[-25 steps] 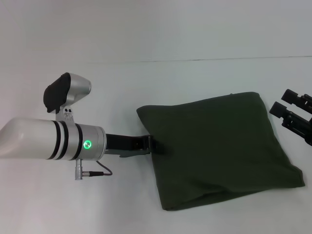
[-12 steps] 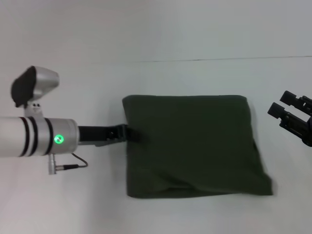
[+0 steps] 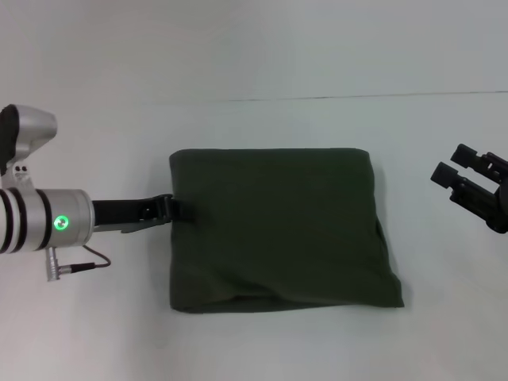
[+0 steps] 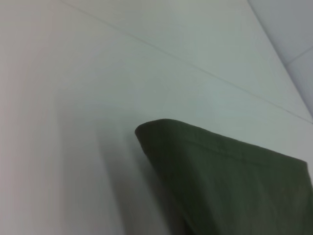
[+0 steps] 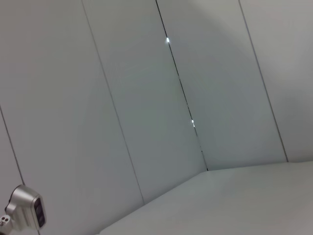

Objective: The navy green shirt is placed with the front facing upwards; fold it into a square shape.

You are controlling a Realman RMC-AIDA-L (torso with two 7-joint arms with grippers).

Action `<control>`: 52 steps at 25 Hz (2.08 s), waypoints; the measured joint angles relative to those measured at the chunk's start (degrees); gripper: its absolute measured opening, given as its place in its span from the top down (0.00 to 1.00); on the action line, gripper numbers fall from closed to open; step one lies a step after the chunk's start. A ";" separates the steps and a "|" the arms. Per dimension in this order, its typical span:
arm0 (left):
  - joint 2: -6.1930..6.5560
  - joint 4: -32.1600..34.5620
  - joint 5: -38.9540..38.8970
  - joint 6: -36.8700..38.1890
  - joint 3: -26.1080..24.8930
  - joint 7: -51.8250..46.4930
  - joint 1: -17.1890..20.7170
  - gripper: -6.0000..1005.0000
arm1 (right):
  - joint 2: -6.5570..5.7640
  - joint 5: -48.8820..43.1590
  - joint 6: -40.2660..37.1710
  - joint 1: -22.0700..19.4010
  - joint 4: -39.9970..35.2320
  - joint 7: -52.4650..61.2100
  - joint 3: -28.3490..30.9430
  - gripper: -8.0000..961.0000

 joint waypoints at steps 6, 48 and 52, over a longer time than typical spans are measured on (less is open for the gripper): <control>-0.08 0.13 0.27 -0.20 -2.32 2.10 0.85 0.85 | 0.18 0.00 0.56 0.58 0.02 0.36 -0.14 0.32; 2.89 11.31 -3.05 43.34 -15.64 49.02 5.67 0.05 | 0.99 -3.90 -3.46 2.75 -6.64 -4.49 -25.18 0.03; 2.57 11.00 -0.16 46.59 -17.91 53.61 7.21 0.05 | 1.26 -4.22 -2.82 3.25 -4.26 -6.86 -29.41 0.02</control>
